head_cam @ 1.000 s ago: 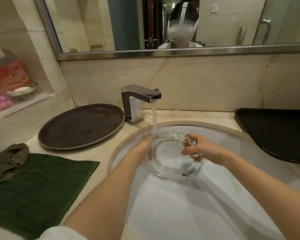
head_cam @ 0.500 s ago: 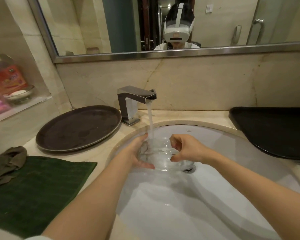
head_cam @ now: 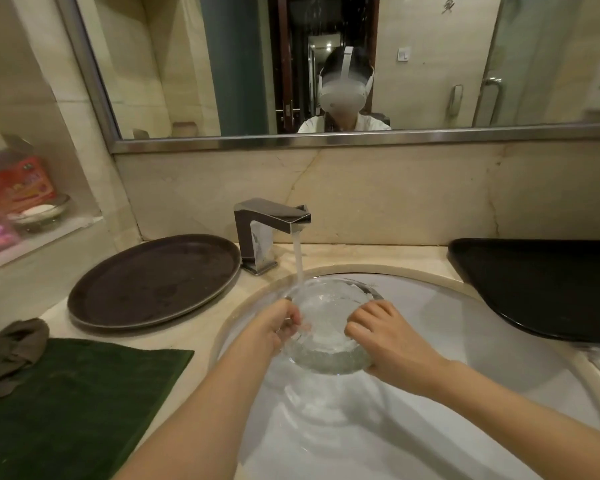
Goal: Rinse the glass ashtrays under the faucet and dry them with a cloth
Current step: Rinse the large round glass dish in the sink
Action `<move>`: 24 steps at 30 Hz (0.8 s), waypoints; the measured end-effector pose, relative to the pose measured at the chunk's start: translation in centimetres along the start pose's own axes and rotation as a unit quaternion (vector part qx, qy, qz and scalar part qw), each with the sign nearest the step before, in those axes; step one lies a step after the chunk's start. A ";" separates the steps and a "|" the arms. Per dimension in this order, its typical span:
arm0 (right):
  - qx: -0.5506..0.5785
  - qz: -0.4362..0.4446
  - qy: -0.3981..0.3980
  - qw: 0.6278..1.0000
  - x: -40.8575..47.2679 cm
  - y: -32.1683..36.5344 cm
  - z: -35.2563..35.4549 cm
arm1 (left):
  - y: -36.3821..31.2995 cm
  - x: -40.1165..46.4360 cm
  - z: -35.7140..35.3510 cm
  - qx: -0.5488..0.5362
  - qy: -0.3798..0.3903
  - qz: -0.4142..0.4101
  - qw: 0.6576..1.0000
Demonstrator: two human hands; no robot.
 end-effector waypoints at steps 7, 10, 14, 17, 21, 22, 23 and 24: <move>0.019 -0.018 0.115 0.993 -1.3 0.5 -1.8 | -1.4 0.9 0.5 0.002 -0.052 -0.109 0.993; 0.082 -0.054 0.190 0.977 -1.1 1.7 -1.9 | -1.7 0.8 0.5 0.000 -0.061 -0.138 0.988; 0.149 -0.080 0.219 0.961 1.6 3.3 -1.9 | -2.0 0.5 0.4 0.025 -0.053 -0.142 0.988; 0.176 -0.134 0.216 0.951 4.0 2.4 -2.7 | -1.8 0.4 0.1 0.040 -0.039 -0.132 0.990; 0.136 -0.257 0.225 0.930 2.8 1.2 -3.6 | -1.4 0.9 0.2 0.094 -0.050 -0.131 0.986; 0.118 -0.278 0.243 0.922 2.1 1.3 -3.7 | -1.5 0.9 0.1 0.106 -0.050 -0.137 0.984; 0.106 -0.287 0.259 0.916 1.3 1.7 -3.7 | -1.7 0.8 0.0 0.115 -0.049 -0.146 0.981; 0.098 -0.276 0.268 0.918 0.7 2.3 -3.5 | -1.8 0.7 -0.1 0.128 -0.051 -0.158 0.978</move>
Point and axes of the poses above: each hand's wrist, its own x-axis towards the middle knuckle, its own z-axis out of the back of the hand, y = z × x, the point moved 5 cm from there along x, towards the middle knuckle, and after that the axes turned 6 degrees about -z, right-handed, at the moved point
